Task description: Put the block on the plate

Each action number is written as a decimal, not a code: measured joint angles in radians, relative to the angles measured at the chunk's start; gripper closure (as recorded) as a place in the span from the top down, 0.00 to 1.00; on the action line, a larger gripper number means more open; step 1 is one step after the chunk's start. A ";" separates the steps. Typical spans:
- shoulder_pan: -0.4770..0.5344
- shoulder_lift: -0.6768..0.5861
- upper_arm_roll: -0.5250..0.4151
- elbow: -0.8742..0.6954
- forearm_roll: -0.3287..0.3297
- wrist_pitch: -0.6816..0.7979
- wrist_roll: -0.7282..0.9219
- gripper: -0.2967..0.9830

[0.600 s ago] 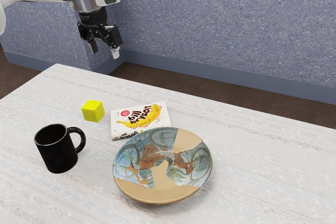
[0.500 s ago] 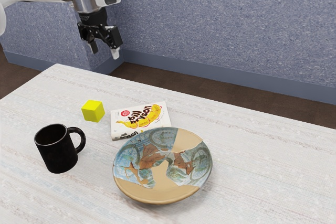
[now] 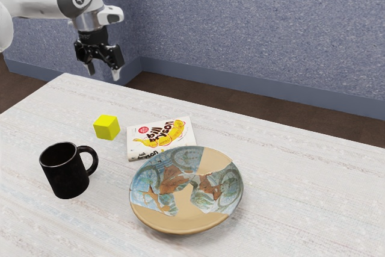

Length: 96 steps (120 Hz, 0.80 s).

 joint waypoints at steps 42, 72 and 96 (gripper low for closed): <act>0.142 0.222 0.003 0.042 -0.005 0.168 0.060 0.77; 0.168 0.336 -0.001 0.051 -0.037 0.274 0.100 0.77; 0.200 0.392 0.000 0.058 -0.101 0.328 0.124 0.77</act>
